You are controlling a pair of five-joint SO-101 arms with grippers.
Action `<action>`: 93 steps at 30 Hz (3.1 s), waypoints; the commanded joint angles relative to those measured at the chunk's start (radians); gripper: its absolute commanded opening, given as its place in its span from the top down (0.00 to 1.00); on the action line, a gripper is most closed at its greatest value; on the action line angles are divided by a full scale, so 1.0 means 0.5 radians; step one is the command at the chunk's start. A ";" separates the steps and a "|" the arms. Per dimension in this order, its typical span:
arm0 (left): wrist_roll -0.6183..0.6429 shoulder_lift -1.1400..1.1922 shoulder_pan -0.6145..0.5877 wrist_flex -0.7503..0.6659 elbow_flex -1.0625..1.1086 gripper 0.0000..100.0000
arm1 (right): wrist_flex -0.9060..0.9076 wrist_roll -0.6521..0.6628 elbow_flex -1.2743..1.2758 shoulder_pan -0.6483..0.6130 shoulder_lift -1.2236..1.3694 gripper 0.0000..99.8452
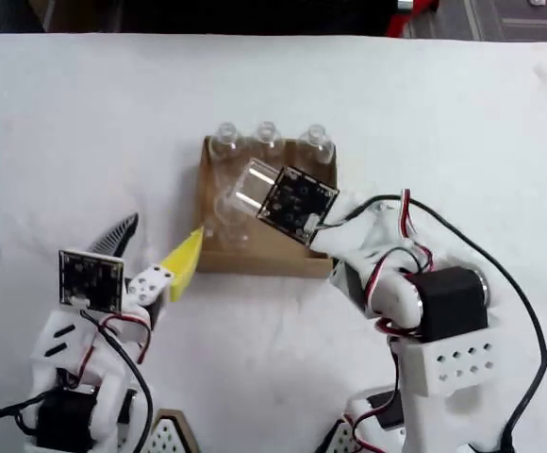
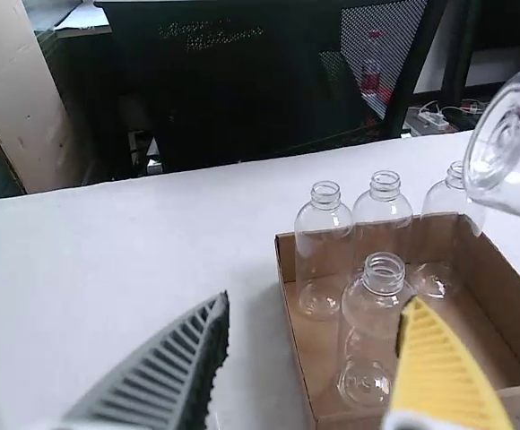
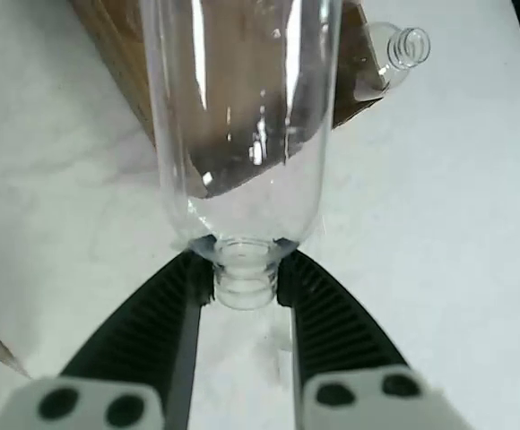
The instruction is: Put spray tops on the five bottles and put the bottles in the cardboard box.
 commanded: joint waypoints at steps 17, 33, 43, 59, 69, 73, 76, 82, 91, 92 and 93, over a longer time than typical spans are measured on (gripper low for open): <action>-0.003 -0.005 0.272 0.261 -0.245 0.71 | -0.155 -0.012 0.074 -0.367 -0.011 0.98; 0.230 -0.005 0.272 0.417 -0.387 0.64 | -0.364 -0.028 0.534 -0.643 -0.035 0.98; 0.218 -0.005 0.269 0.227 -0.147 0.64 | -0.290 -0.028 0.445 -0.689 -0.302 0.98; 0.101 -0.005 0.269 0.242 -0.129 0.64 | -0.241 -0.172 0.160 -0.695 -0.404 0.98; 0.092 -0.005 0.269 0.172 -0.037 0.64 | -0.247 -0.178 0.135 -0.698 -0.419 0.98; 0.092 -0.005 0.269 0.187 -0.052 0.64 | -0.253 -0.206 0.135 -0.689 -0.404 0.98; 0.107 -0.005 0.238 0.224 -0.104 0.64 | -0.247 -0.150 0.150 -0.646 -0.397 0.98; 0.169 -0.005 0.140 0.411 -0.344 0.64 | -0.241 -0.052 0.338 -0.628 -0.400 0.98; 0.193 -0.005 0.140 0.157 -0.086 0.64 | -0.137 -0.028 0.344 -0.993 -0.416 0.98; 0.193 -0.005 0.140 0.144 -0.074 0.64 | -0.127 -0.028 0.310 -0.993 -0.419 0.98; 0.190 -0.005 0.140 0.141 -0.071 0.64 | -0.121 -0.031 0.273 -0.993 -0.419 0.98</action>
